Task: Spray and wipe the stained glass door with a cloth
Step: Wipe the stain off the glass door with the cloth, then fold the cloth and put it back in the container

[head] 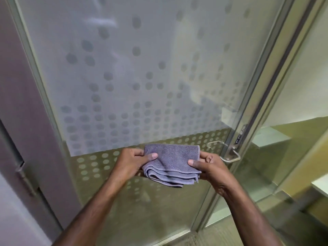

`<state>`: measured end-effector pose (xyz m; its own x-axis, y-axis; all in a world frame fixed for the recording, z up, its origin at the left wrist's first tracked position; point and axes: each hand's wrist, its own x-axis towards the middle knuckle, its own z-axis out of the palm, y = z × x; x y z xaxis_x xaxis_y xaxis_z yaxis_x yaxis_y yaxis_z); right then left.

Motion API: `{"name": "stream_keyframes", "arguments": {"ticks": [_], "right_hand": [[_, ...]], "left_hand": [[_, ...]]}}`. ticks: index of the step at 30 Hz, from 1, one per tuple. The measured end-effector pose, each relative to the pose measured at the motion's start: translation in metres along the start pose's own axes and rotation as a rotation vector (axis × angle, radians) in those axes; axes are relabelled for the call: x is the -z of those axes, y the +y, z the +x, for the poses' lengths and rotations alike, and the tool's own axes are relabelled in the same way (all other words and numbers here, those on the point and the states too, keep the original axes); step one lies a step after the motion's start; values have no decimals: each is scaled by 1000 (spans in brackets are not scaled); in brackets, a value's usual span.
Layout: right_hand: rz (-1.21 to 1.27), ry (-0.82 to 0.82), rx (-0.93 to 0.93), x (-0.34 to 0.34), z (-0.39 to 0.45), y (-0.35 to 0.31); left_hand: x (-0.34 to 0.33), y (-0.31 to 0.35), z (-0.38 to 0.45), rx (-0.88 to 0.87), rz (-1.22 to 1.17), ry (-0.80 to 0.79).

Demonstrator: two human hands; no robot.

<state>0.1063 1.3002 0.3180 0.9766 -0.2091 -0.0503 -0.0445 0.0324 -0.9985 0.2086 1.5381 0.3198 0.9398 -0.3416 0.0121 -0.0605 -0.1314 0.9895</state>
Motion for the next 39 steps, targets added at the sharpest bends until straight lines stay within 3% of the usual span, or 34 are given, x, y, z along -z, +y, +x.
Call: {"name": "stream_keyframes", "arguments": {"ticks": [6, 13, 23, 30, 39], "right_hand": [[23, 203, 29, 50, -15, -6], [11, 290, 79, 129, -43, -9], [37, 626, 216, 264, -100, -10], [-9, 780, 222, 350, -154, -1], [37, 977, 221, 430, -200, 11]], "left_hand": [[-33, 17, 10, 26, -180, -227], [-117, 36, 24, -35, -154, -266], [-278, 66, 36, -67, -155, -320], [-395, 80, 38, -12, -180, -446], [-514, 87, 34, -78, -161, -607]]}}
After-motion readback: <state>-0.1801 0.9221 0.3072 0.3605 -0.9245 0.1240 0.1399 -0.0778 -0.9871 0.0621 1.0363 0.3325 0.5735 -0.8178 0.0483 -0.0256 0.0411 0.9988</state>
